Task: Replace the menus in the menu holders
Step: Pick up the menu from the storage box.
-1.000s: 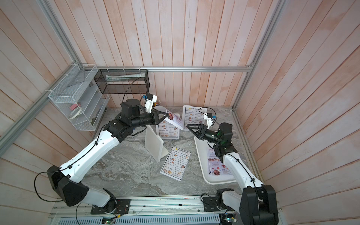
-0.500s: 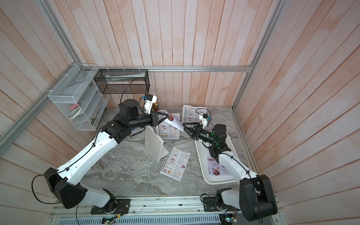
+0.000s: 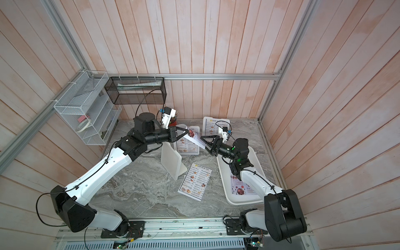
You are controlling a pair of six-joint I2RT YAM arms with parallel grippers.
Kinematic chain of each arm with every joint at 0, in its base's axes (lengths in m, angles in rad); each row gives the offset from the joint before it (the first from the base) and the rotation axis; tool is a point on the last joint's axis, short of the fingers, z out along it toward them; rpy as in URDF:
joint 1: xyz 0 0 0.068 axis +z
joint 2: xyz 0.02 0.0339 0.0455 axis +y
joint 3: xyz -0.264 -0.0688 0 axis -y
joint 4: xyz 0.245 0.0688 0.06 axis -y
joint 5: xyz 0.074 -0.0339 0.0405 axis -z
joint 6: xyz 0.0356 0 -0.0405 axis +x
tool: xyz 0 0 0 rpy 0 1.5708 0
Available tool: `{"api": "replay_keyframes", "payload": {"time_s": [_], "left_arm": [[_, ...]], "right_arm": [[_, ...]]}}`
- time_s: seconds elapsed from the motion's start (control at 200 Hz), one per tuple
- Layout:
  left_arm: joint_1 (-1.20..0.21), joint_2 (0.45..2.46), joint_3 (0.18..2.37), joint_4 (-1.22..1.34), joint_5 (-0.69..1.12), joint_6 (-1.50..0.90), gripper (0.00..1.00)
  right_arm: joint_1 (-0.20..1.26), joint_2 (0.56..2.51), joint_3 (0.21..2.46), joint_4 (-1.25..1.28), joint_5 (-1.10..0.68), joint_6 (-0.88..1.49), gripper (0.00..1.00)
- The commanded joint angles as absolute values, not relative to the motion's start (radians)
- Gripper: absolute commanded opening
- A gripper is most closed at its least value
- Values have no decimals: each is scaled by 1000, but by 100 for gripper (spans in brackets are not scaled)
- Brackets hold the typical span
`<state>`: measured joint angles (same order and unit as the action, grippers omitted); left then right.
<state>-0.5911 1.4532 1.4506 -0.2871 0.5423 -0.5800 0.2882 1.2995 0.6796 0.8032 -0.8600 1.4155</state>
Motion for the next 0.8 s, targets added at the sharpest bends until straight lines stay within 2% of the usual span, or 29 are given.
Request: {"api": "replay_keyframes", "payload": {"time_s": [0.0,0.795], "left_arm": [[-600,1418,1421,-237,574,-610,0],[-627,1266,1191,-97,607,-768,0]], "right_arm": [[299,1318,693,912,-852,1473,73],[270,1345,698,1081,-827,1502,72]]}}
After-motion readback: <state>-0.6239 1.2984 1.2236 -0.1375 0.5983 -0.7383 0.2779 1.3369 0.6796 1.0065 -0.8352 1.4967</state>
